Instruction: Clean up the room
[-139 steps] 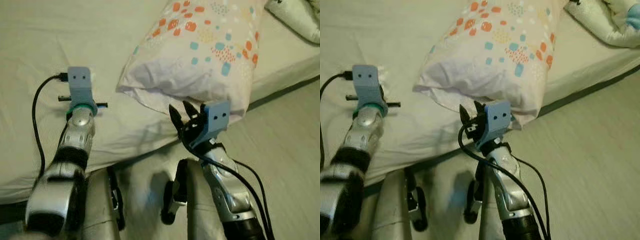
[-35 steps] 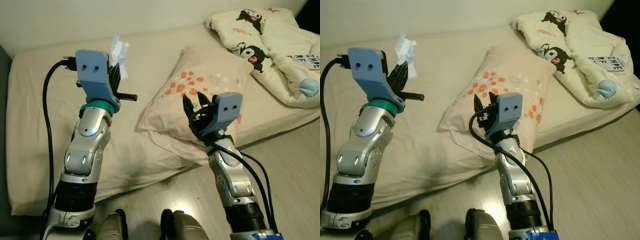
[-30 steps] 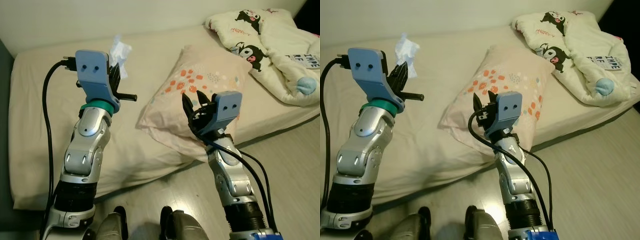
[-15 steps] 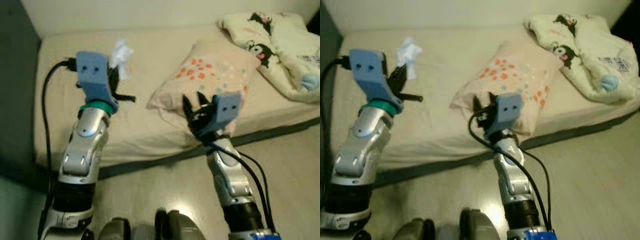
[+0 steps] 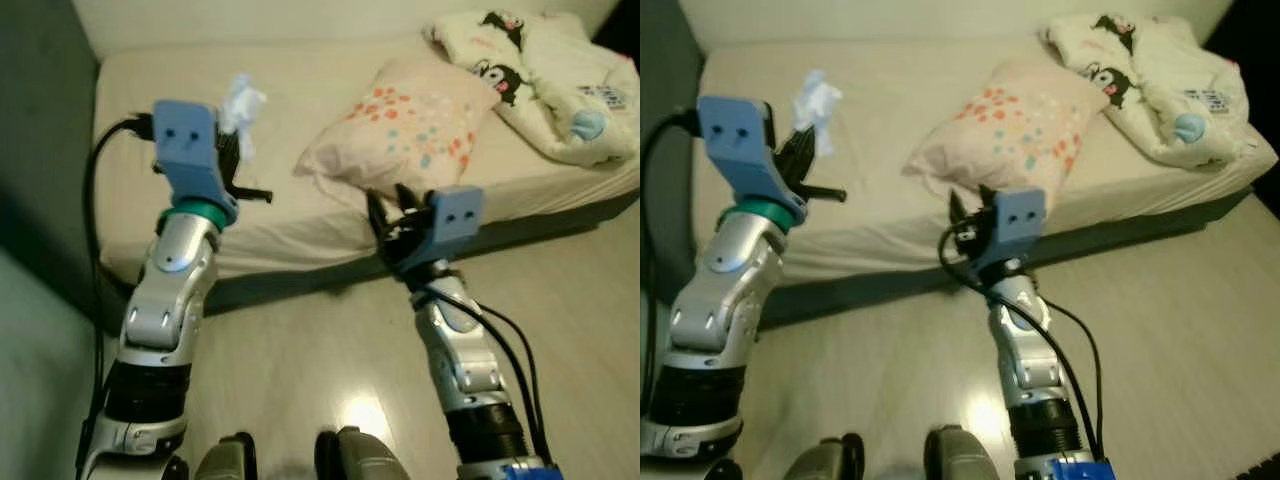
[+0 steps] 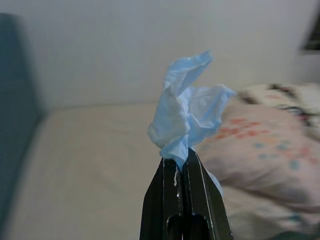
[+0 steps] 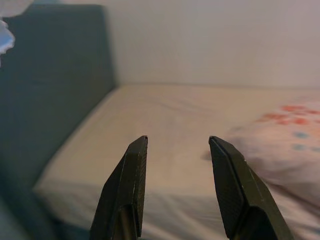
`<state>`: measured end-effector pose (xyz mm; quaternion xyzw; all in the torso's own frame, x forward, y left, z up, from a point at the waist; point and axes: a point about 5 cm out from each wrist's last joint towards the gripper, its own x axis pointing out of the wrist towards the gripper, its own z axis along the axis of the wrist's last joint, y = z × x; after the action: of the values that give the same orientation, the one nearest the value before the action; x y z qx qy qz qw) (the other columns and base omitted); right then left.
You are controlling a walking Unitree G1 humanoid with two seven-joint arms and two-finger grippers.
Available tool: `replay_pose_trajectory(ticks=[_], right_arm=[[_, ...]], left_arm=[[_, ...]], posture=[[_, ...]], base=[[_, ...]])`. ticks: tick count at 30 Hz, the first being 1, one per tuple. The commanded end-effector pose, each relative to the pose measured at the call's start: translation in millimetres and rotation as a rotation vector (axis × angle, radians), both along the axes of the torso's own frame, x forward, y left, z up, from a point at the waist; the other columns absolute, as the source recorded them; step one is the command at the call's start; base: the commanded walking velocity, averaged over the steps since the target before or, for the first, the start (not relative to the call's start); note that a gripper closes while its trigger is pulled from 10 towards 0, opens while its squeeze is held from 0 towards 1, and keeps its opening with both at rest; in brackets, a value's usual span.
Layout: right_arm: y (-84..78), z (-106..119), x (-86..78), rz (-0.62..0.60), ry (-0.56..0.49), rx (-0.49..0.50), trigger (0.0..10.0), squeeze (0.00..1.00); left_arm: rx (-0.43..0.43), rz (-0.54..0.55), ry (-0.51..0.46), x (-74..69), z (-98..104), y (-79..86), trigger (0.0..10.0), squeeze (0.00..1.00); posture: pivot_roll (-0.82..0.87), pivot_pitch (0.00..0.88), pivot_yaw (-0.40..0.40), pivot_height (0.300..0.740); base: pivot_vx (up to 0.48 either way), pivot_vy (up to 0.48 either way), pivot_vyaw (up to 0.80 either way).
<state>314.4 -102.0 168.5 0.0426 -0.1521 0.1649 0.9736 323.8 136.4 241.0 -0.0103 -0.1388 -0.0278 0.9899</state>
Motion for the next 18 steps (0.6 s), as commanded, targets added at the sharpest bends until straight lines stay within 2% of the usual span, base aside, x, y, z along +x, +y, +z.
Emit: replay_pose_trajectory(ticks=[1, 8, 18], right_arm=[[-6.4, -5.2, -0.6, -0.022, 0.016, -0.01, 10.0, 0.0], [-6.0, -5.6, -0.4, -0.019, 0.016, -0.014, 10.0, 0.0], [-4.8, -5.5, 0.0, -0.008, 0.017, -0.011, 10.0, 0.0]], left_arm=[[0.005, -0.01, 0.022, -0.8, -5.2, -4.1, 10.0, 0.0], [0.004, -0.01, 0.02, -1.0, -5.2, -4.0, 10.0, 0.0], [0.01, -0.014, 0.026, -0.9, -6.1, -4.4, 10.0, 0.0]], posture=[[-0.04, 0.065, -0.014, 0.74], [-0.04, 0.066, -0.014, 0.74], [-0.03, 0.065, -0.016, 0.74]], base=[[-0.368, 0.0, 0.0], [-0.308, 0.0, 0.39], [0.0, 0.0, 0.75]])
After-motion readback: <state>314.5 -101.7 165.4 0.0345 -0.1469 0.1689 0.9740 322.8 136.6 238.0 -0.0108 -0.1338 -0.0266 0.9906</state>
